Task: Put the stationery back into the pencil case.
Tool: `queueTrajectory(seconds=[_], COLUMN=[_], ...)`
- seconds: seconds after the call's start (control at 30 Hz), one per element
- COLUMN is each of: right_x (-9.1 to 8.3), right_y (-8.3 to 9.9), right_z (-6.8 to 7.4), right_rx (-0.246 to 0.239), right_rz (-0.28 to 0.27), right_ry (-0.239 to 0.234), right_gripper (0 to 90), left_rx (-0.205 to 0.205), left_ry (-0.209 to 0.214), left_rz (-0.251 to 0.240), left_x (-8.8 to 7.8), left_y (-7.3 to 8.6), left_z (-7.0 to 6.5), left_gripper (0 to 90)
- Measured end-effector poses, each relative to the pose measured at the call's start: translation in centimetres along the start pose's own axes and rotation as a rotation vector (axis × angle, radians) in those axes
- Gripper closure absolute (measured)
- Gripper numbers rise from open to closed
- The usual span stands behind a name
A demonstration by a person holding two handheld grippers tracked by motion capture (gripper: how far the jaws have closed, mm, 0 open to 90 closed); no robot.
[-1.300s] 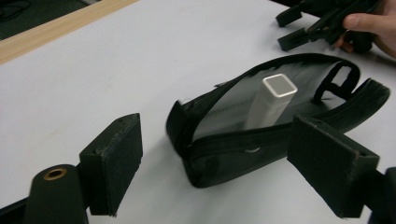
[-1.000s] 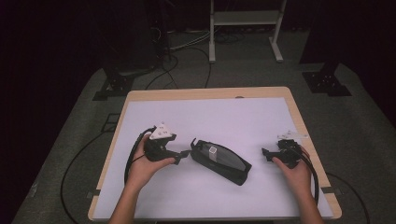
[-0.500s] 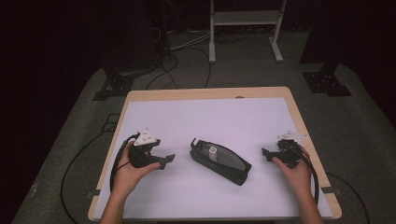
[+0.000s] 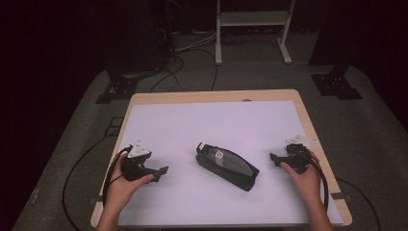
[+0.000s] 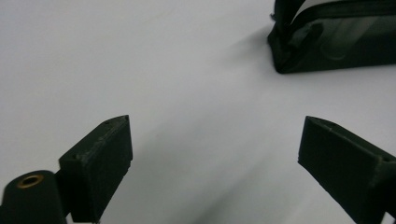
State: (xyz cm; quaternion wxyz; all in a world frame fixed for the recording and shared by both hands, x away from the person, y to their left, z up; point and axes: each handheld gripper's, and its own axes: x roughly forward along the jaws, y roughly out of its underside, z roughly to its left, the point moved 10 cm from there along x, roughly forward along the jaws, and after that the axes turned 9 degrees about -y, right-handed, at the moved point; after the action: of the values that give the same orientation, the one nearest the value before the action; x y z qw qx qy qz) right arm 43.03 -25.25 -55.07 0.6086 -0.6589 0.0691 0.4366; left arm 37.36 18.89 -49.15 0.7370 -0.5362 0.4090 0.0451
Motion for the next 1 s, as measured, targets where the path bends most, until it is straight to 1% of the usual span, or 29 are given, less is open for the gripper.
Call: queueTrajectory(seconds=[0.07,0.13,0.17,0.23,0.3,0.5,0.63,0.73,0.93,1.0], right_x=[0.0,0.0,0.0,0.0,0.0,0.0,0.0,0.0,0.0,0.0], right_y=[0.0,0.0,0.0,0.0,0.0,0.0,0.0,0.0,0.0,0.0], right_z=[0.0,0.0,0.0,0.0,0.0,0.0,0.0,0.0,0.0,0.0], right_rx=[0.000,0.000,0.000,0.000,0.000,0.000,-0.001,0.000,-0.001,0.000], right_rz=[0.000,0.000,0.000,0.000,0.000,0.000,0.000,0.000,0.000,0.000], right_ry=[0.000,0.000,0.000,0.000,0.000,0.000,0.001,0.001,0.001,0.001], right_gripper=[18.8,18.8,18.8,18.8,18.8,18.8,18.8,18.8,18.8,18.8], left_rx=[-0.005,-0.001,-0.007,-0.005,0.007,0.010,0.013,0.023,0.009,0.013], left_ry=[-0.017,-0.026,-0.029,-0.040,-0.055,-0.074,-0.091,-0.099,-0.117,-0.122], left_rz=[0.009,0.017,0.022,0.034,0.050,0.082,0.096,0.104,0.109,0.110], left_x=[0.0,0.0,0.0,0.1,0.2,0.5,0.9,1.1,1.6,1.8], left_y=[0.4,0.9,1.1,1.7,2.3,3.7,4.4,4.8,5.4,5.6], left_z=[0.3,0.4,0.4,0.7,0.9,1.6,1.9,2.0,2.5,2.6], left_gripper=[8.1,8.1,8.1,8.1,8.1,8.1,8.1,8.1,8.1,8.1])
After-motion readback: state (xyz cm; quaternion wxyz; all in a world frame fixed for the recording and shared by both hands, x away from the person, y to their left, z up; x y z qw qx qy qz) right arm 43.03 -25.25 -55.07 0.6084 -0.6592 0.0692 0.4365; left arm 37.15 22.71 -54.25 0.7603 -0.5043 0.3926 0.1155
